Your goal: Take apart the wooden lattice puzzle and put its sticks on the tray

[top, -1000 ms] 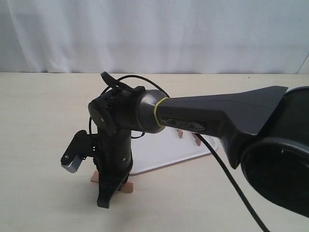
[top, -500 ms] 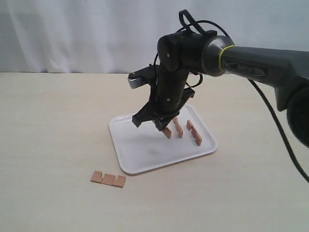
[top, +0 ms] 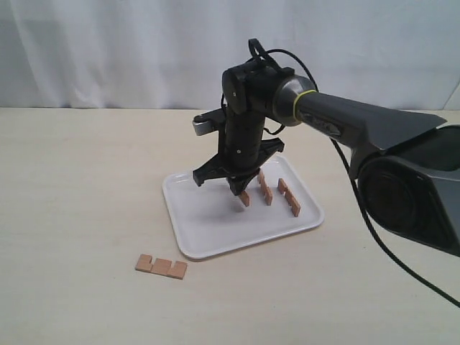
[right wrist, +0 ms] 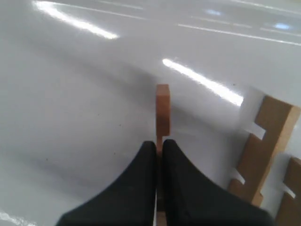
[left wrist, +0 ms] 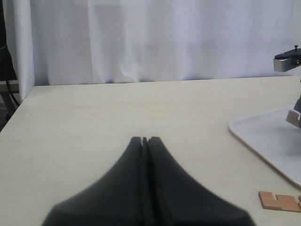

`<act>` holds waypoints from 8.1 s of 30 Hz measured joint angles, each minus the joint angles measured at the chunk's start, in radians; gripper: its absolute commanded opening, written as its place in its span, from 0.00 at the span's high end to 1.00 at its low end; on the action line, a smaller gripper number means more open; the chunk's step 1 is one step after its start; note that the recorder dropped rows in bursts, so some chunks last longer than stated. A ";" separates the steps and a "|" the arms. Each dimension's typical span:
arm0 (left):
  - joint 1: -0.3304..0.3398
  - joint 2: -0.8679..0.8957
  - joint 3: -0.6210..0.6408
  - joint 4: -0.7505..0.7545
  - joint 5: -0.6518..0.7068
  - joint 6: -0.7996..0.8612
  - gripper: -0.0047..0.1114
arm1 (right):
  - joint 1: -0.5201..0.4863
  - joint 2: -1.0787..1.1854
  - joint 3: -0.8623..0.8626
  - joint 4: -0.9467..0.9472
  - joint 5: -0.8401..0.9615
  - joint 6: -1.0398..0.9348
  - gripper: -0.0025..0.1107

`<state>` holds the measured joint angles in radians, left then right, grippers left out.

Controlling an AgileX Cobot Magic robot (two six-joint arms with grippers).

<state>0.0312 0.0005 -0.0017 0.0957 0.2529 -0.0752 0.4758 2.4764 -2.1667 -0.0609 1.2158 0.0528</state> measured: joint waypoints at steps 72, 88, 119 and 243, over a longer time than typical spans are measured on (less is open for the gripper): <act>0.000 0.000 0.000 0.000 0.000 0.000 0.96 | 0.382 -0.021 0.120 -0.025 -0.067 -0.375 0.44; 0.000 0.000 0.000 0.000 0.000 0.000 0.96 | 0.365 -0.016 0.120 0.061 -0.069 -0.359 0.94; 0.000 0.000 0.000 0.000 0.000 0.000 0.96 | 0.243 -0.108 0.120 0.061 -0.051 -0.234 0.94; 0.000 0.000 0.000 0.000 0.000 0.000 0.96 | -0.273 -1.989 1.999 0.061 -1.299 -0.034 0.94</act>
<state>0.0312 0.0005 -0.0017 0.0957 0.2529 -0.0752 0.2030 0.4876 -0.1675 0.0000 -0.0828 0.0187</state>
